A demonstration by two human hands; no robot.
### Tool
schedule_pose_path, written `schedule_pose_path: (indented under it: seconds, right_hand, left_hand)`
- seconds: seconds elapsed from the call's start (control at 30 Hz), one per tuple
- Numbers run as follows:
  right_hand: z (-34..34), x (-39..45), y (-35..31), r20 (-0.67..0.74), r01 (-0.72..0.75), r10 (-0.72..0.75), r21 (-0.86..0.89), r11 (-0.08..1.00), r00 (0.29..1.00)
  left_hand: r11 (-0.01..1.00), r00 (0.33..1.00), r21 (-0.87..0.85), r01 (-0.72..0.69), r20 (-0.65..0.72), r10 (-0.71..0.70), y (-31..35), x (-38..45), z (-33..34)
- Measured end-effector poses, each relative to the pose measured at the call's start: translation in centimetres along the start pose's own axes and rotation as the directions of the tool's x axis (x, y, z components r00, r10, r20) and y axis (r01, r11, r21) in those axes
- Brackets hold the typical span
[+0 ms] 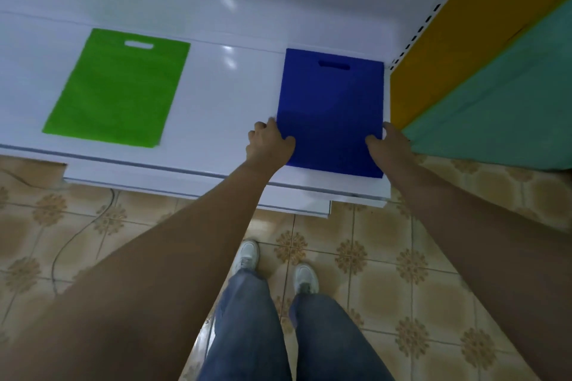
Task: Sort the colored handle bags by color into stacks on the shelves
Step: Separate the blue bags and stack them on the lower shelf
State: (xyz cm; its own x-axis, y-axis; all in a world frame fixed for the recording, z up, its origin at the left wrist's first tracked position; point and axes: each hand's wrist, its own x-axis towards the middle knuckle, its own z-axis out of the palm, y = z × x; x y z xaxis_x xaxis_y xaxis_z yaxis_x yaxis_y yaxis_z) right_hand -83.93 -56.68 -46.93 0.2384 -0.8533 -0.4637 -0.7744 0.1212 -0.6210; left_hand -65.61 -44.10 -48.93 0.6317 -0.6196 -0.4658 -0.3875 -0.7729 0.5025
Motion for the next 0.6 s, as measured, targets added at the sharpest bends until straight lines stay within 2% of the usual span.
schedule_pose_path:
  seconds: [0.13, 0.2, 0.27, 0.33, 0.43, 0.53, 0.6]
  right_hand:
    - [1.4, -4.0, -6.0, 0.01, 0.217, -0.217, 0.029, 0.976, 0.976]
    - [3.3, -7.0, -10.3, 0.077, 0.361, -0.364, 0.051, 0.931, 0.928]
    - [5.8, -10.8, -15.2, 0.17, 0.496, -0.502, 0.079, 0.865, 0.848]
    - [8.6, -15.2, -20.1, 0.261, 0.645, -0.642, 0.085, 0.76, 0.721]
    - [12.5, -23.1, -26.5, 0.368, 0.844, -0.808, 0.103, 0.526, 0.459]
    - [15.6, -30.9, -31.8, 0.412, 0.941, -0.886, 0.161, 0.299, 0.211]
    - [17.5, -35.2, -35.2, 0.398, 0.969, -0.914, 0.182, 0.166, 0.082]
  left_hand:
    - [0.991, 0.995, -0.128, 0.026, -0.096, -0.039, -1.7, -6.5, -3.8]
    - [0.979, 0.977, -0.205, 0.017, -0.203, -0.06, -3.3, -10.3, -6.4]
    - [0.965, 0.948, -0.262, 0.015, -0.304, -0.097, -5.3, -14.5, -9.2]
    - [0.953, 0.913, -0.302, 0.018, -0.384, -0.139, -7.5, -18.6, -11.8]
    - [0.949, 0.858, -0.314, 0.03, -0.478, -0.186, -11.4, -23.8, -15.6]
    - [0.933, 0.803, -0.357, 0.047, -0.542, -0.248, -15.9, -27.0, -19.6]
    - [0.927, 0.755, -0.373, 0.041, -0.596, -0.273, -18.8, -28.3, -22.8]
